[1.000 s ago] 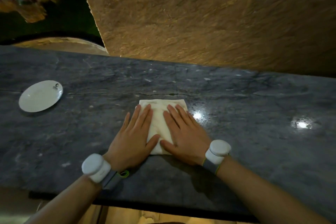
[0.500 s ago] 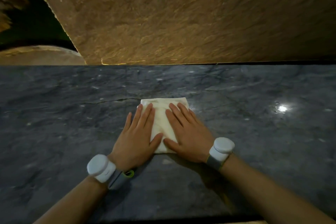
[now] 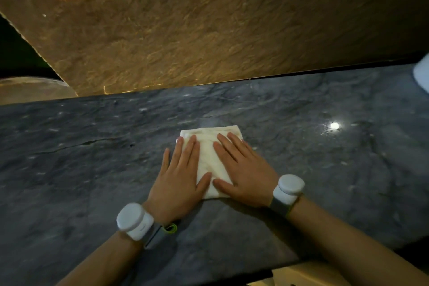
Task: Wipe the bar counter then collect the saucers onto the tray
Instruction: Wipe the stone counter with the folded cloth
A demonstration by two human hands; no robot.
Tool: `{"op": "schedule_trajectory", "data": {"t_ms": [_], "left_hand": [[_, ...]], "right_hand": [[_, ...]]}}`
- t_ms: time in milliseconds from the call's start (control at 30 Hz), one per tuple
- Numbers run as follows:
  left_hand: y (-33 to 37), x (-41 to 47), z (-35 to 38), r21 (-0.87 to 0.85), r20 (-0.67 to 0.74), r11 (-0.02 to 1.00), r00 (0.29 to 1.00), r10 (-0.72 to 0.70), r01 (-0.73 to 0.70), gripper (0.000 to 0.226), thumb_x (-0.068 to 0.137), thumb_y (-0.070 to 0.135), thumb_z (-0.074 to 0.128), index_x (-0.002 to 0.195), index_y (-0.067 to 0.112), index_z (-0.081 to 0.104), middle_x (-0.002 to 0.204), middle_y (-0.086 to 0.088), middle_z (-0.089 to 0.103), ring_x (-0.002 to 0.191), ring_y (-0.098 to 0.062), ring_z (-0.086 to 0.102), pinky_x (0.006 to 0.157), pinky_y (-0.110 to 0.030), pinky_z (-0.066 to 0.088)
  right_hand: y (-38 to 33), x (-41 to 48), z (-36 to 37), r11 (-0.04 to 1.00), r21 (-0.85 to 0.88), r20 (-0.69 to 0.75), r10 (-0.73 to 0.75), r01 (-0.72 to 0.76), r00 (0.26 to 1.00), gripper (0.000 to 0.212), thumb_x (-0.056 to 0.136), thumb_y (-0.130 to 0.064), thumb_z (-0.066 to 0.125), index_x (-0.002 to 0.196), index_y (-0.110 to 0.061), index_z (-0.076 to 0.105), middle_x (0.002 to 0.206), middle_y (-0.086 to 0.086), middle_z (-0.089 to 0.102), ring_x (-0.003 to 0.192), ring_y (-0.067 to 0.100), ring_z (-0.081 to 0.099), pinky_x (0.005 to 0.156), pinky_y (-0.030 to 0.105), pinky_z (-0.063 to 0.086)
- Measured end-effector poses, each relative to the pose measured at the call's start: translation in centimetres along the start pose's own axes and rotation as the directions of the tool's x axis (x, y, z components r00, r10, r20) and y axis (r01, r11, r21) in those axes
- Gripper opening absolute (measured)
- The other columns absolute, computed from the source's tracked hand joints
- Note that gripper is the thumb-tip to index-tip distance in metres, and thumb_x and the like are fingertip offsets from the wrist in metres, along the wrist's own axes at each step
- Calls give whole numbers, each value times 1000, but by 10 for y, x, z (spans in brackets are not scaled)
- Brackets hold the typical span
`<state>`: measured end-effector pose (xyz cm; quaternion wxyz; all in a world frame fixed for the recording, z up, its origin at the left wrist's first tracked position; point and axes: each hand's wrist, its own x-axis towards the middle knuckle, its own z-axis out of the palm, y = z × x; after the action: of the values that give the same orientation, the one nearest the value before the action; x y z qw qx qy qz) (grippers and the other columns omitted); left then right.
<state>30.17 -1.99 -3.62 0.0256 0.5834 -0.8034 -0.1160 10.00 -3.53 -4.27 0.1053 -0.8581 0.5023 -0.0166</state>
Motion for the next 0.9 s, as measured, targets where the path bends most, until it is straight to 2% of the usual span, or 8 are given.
{"op": "schedule_trajectory", "data": {"t_ms": [233, 400, 667, 800, 900], "left_hand": [[62, 26, 20, -27, -18, 997, 997, 78, -79, 80, 90, 67, 7, 150, 20, -18, 157, 1, -24, 145, -20, -23, 119, -44, -6], [99, 42, 32, -20, -27, 993, 993, 116, -116, 81, 88, 67, 2, 152, 17, -9, 161, -2, -13, 146, -20, -20, 121, -44, -1], [164, 70, 40, -14, -7, 987, 987, 162, -162, 83, 86, 69, -1, 151, 17, -12, 160, -3, -18, 145, -22, -21, 117, -39, -9], [162, 85, 34, -23, 75, 966, 963, 257, -256, 88, 82, 77, 5, 149, 24, -18, 154, 7, -28, 142, -16, -26, 114, -42, -13], [145, 97, 22, 26, 122, 936, 931, 344, -350, 94, 76, 87, 9, 150, 34, -14, 151, 17, -25, 142, -7, -21, 116, -50, -12]], "right_hand": [[61, -45, -9, 999, 4, -15, 35, -35, 999, 89, 87, -76, 21, 153, -24, -6, 163, 0, -6, 149, 18, -10, 116, 36, -5], [96, -70, -15, 998, -39, -27, 51, -52, 998, 87, 89, -72, 25, 154, -21, -1, 163, 2, -3, 149, 19, -9, 116, 36, -4], [161, -105, -29, 995, -69, -10, 74, -74, 997, 85, 90, -74, 25, 153, -26, -5, 163, -1, -3, 149, 17, -6, 116, 35, -2], [181, -113, -33, 991, -114, 7, 69, -67, 998, 86, 90, -74, 25, 154, -24, -4, 163, -3, -5, 149, 18, -6, 119, 37, 1], [189, -115, -32, 990, -134, -7, 44, -45, 999, 86, 90, -73, 25, 154, -22, -2, 164, -1, -3, 150, 19, -5, 119, 41, 4]]}}
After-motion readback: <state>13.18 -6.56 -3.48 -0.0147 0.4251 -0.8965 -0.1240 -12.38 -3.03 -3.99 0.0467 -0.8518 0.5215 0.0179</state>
